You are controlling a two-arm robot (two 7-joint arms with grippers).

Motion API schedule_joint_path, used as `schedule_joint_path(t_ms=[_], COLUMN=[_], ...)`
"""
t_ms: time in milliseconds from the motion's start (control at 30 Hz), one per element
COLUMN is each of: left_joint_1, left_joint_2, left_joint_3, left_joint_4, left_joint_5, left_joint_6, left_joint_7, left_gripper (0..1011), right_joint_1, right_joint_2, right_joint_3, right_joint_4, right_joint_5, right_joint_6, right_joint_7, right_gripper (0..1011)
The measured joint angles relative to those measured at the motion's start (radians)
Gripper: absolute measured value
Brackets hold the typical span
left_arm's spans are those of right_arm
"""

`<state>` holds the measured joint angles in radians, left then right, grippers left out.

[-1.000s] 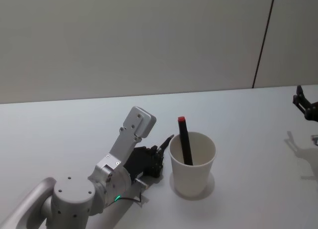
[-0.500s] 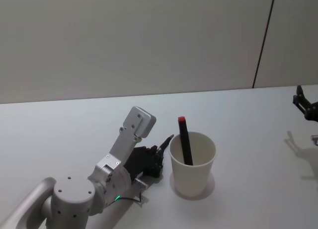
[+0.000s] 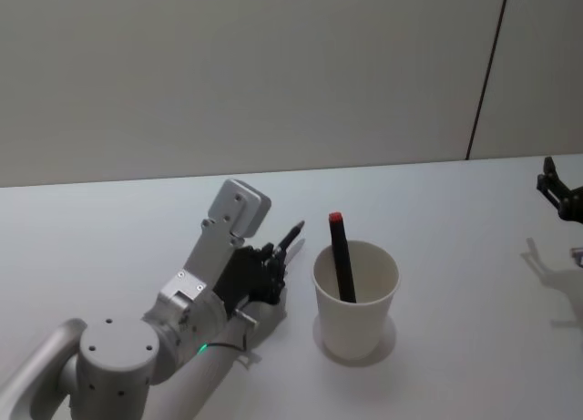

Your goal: Place the pen into the pen holder.

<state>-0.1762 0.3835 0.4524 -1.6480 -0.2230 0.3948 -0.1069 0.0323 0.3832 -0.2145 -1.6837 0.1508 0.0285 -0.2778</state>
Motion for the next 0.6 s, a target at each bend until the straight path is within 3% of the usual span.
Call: schedule_joint_path(t_ms=[600], left_joint_1=[0.005], left_joint_2=[0.041], left_joint_3=[-0.061], left_joint_4=[-0.1], left_joint_5=[-0.02], left_joint_6=[-0.165], left_joint_7=[0.061], left_gripper=[139], right_joint_1=[0.0], right_joint_2=[0.0], right_joint_3=[0.0], right_joint_4=[0.0], right_joint_5=[0.0], right_joint_6=[0.0], right_joint_7=[0.0], right_gripper=[1001])
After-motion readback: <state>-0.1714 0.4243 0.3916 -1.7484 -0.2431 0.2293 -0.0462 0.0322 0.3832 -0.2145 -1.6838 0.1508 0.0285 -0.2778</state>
